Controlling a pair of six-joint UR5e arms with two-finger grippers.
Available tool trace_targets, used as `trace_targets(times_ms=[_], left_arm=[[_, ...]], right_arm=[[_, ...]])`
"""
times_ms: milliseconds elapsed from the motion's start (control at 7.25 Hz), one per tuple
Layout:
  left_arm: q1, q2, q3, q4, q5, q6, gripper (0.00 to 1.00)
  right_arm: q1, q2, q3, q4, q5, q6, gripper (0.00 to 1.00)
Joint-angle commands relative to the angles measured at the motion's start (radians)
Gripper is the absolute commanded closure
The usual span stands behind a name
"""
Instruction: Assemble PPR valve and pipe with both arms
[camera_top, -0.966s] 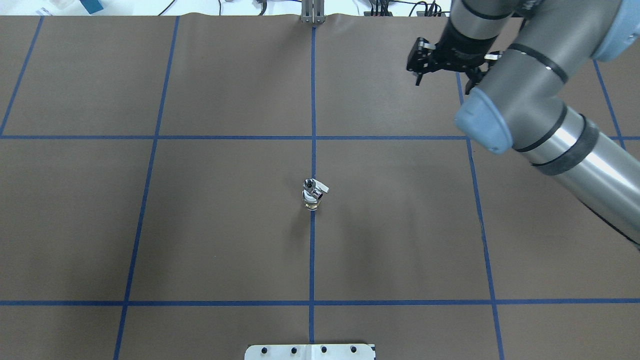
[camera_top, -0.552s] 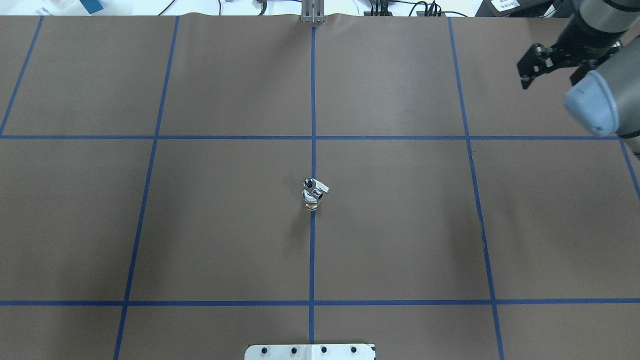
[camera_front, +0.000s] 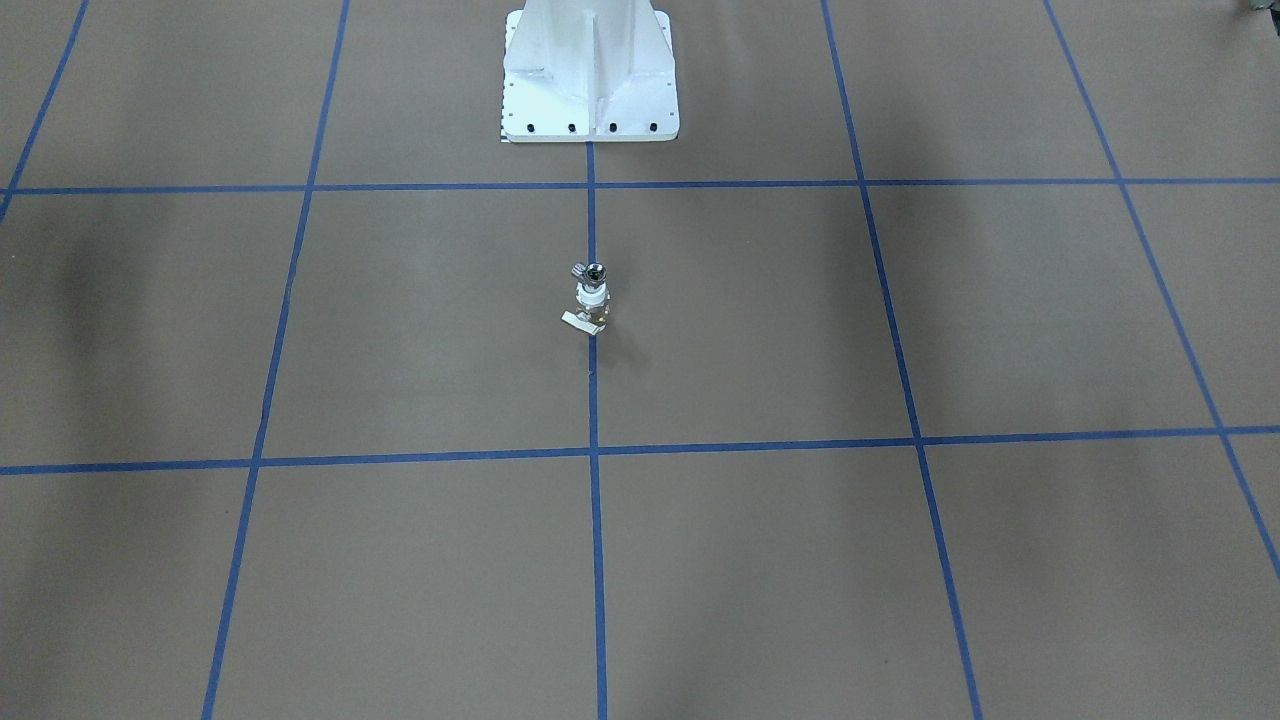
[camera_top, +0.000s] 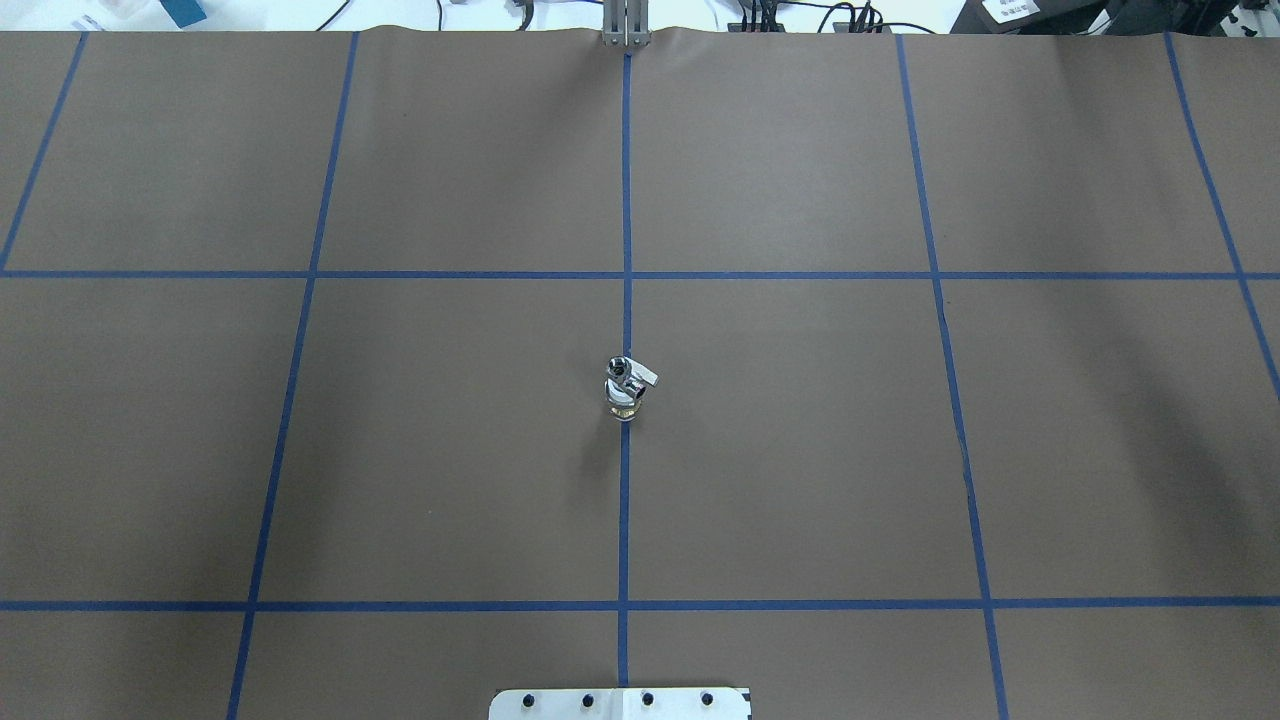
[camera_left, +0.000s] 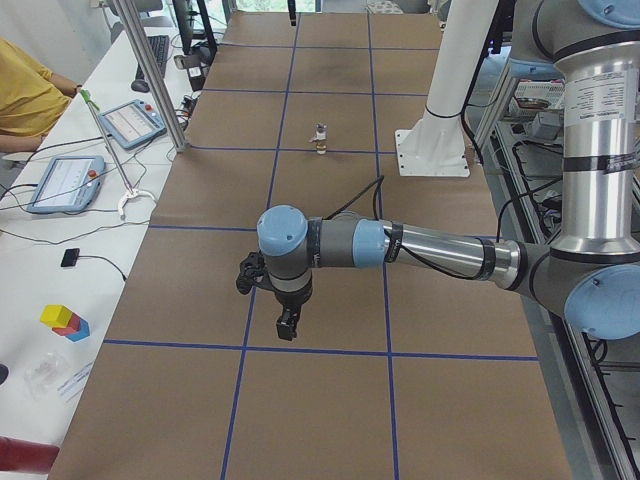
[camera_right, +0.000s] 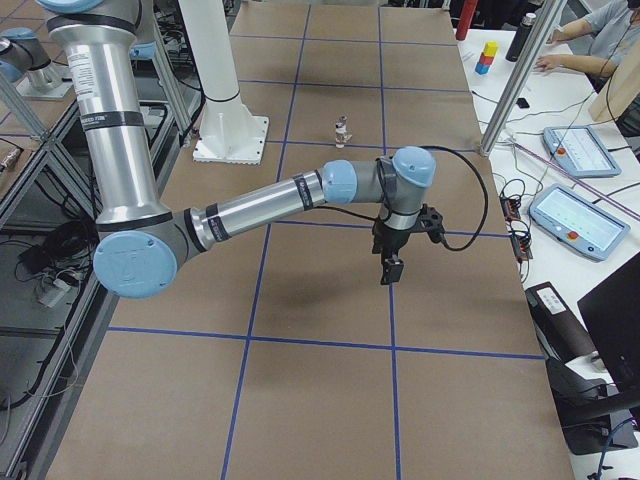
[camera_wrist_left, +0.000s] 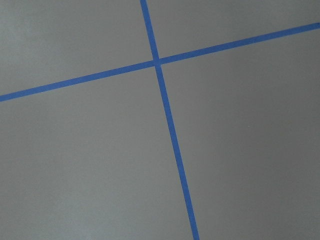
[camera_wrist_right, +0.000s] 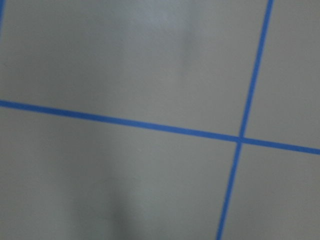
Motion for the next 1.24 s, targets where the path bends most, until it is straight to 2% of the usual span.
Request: trace_targets(times_ms=[0, 414, 1103], left_arm=[[-0.002, 0.008, -0.009, -0.019, 0.001, -0.001, 0.0], [-0.001, -0.02, 0.016, -0.028, 0.001, 0.002, 0.0], [-0.001, -0.009, 0.025, -0.062, 0.009, 0.002, 0.0]], right_arm=[[0.08, -0.16, -0.042, 0.179, 0.021, -0.082, 0.01], [0.14, -0.201, -0.051, 0.209, 0.041, -0.082, 0.01], [0.143, -0.222, -0.044, 0.211, 0.038, -0.07, 0.0]])
